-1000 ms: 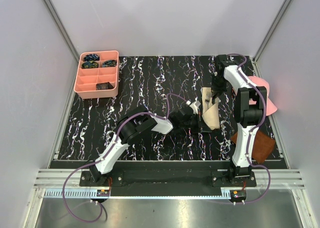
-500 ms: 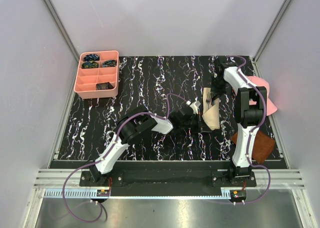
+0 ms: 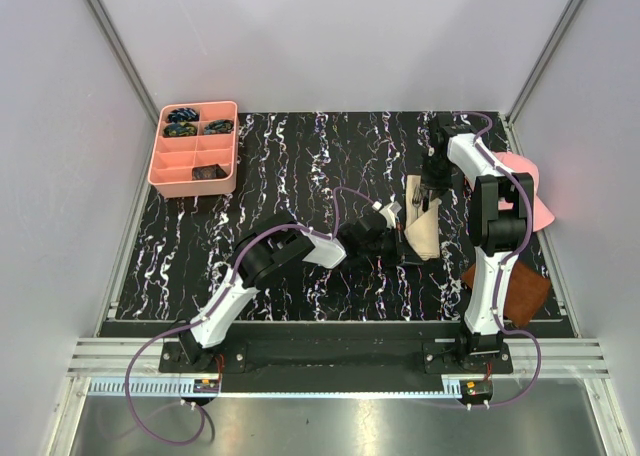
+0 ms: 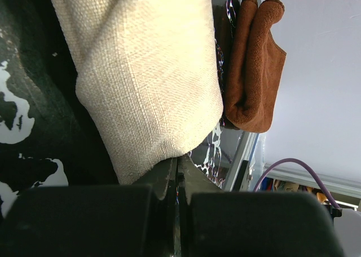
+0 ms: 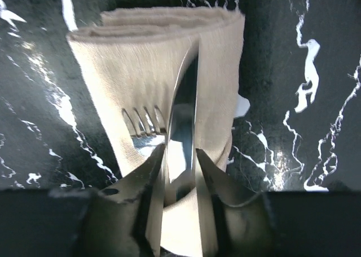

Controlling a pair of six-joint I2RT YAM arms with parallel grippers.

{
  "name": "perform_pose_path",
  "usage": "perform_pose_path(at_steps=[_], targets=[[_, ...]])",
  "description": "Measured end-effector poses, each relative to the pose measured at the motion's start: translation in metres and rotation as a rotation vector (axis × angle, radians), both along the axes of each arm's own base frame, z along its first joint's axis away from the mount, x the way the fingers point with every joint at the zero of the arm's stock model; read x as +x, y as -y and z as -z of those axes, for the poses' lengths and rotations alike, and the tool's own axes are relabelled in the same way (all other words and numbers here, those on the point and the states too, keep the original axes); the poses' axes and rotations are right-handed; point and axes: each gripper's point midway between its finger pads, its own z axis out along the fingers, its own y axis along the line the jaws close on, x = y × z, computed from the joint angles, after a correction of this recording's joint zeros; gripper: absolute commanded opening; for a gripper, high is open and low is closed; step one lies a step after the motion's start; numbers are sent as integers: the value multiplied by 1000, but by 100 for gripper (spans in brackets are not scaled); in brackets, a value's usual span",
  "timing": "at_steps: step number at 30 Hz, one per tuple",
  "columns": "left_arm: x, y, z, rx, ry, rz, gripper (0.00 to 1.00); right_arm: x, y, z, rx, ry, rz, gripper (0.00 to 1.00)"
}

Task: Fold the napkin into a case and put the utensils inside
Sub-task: Insert the knife into the folded napkin, then reset both arms

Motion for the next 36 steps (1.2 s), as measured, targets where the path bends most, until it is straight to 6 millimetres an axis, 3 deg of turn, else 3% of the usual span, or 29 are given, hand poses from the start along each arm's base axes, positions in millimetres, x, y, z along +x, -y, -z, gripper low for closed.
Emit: perform_pose_path(at_steps=[1, 5, 8, 11, 14, 16, 19, 23, 24, 25, 27, 29, 31, 33, 36], targets=[[0, 0, 0, 0, 0, 0, 0, -2, 1, 0, -5, -8, 1, 41], [1, -1, 0, 0, 1, -1, 0, -7, 3, 0, -13, -26, 0, 45], [1, -1, 0, 1, 4, 2, 8, -7, 3, -2, -17, -28, 0, 47], [0, -2, 0, 7, 8, 10, 20, -1, 3, -8, -17, -10, 2, 52], [-5, -9, -6, 7, 9, 23, 42, 4, 3, -17, -19, 16, 8, 55], [-13, -17, -16, 1, 8, 32, 48, 6, 3, -29, -22, 41, 16, 60], [-27, -34, -39, -18, 12, 47, 49, 11, 0, -58, -15, 111, 24, 71], [-56, -64, -93, -77, 68, 74, 50, 7, -27, -103, 7, 226, -11, 85], [-64, -74, -114, -99, 105, 81, 51, 0, -43, -115, 23, 264, -41, 86], [-69, -81, -129, -114, 136, 88, 52, -6, -58, -122, 36, 288, -64, 99], [-81, -102, -158, -120, 236, 95, 54, -29, -96, -131, 76, 336, -140, 100], [-87, -130, -184, -108, 348, 69, 56, -71, -142, -128, 158, 358, -244, 100], [-90, -158, -204, -94, 454, 21, 57, -110, -170, -119, 245, 356, -315, 100], [-93, -190, -214, -61, 540, -42, 58, -149, -180, -105, 335, 340, -350, 100], [-94, -232, -210, 5, 606, -132, 60, -186, -173, -88, 432, 339, -311, 100]])
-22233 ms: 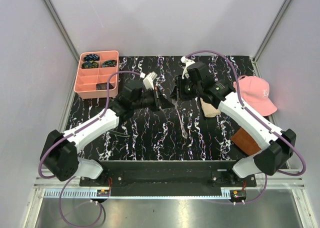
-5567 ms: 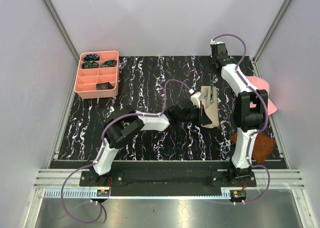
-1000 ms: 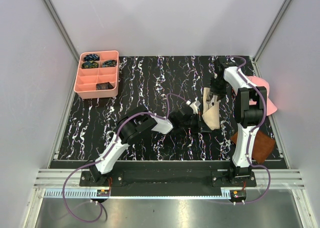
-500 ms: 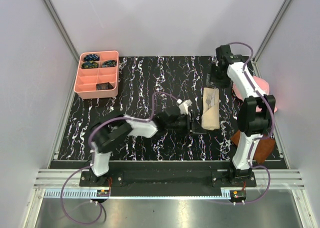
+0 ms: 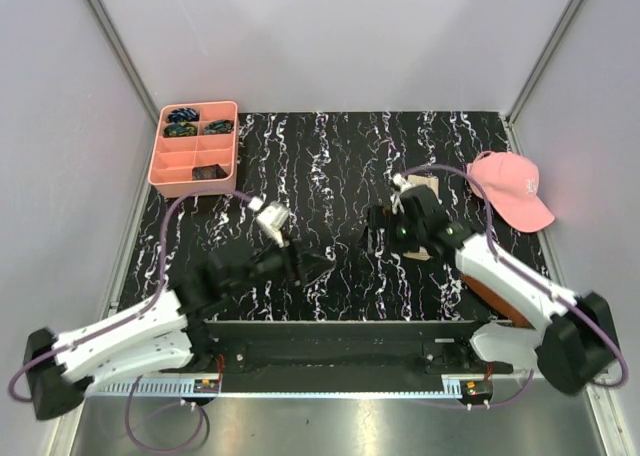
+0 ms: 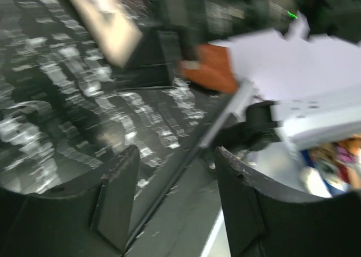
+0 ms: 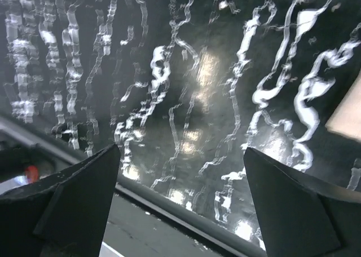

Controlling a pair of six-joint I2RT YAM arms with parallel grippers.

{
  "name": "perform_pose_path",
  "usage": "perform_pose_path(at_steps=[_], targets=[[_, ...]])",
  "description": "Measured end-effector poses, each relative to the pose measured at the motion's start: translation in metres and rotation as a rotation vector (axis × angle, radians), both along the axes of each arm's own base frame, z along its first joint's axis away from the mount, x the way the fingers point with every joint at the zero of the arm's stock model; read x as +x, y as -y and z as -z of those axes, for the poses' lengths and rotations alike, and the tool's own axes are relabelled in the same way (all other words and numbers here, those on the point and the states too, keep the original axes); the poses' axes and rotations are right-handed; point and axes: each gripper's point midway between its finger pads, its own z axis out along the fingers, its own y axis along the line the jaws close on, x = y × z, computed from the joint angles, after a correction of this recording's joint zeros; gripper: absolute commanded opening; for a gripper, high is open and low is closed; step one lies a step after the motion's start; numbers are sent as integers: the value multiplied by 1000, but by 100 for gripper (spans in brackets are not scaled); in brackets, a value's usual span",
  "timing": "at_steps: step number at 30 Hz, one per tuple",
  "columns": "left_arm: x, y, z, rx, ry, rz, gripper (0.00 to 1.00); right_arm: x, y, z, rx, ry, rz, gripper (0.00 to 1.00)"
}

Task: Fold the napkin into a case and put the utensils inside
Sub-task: Reset both arms

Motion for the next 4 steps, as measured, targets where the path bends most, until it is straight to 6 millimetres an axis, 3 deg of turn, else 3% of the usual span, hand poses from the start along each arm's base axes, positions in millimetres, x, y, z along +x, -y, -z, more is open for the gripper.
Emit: perform_pose_path(at_steps=[4], targets=[[-3, -46, 19, 53, 25, -120, 88, -31, 5, -5, 150, 56, 10, 100]])
